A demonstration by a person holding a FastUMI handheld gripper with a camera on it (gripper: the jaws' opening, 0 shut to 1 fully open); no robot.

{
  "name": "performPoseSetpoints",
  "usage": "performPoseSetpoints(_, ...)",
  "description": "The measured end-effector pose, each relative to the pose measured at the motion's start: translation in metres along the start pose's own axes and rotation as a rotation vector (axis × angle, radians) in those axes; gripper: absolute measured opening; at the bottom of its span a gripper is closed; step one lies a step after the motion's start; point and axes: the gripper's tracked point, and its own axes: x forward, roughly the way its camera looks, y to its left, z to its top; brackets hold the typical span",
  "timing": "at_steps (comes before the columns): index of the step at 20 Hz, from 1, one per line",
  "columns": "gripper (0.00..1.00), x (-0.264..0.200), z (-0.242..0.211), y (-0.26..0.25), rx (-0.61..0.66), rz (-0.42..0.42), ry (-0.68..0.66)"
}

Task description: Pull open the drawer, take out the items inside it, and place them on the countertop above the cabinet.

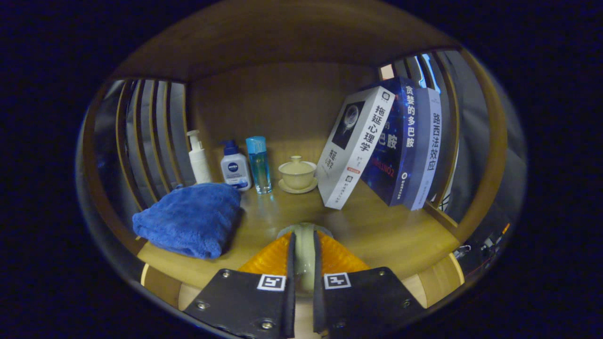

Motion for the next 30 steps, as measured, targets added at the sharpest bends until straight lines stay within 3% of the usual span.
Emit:
performPoseSetpoints(8,0.16,0.019,0.008,0.010,-0.070,-0.040,-0.103)
performPoseSetpoints(10,0.24,0.017,-0.002,0.004,-0.148,-0.059,-0.094)
performPoseSetpoints(15,0.98,-0.027,0.008,-0.003,-0.255,-0.086,-0.226)
performPoseSetpoints(23,0.98,-0.131,0.019,-0.009,-0.164,-0.027,-0.283)
performPoseSetpoints(30,0.98,-0.243,-0.007,-0.004,-0.114,0.014,-0.319)
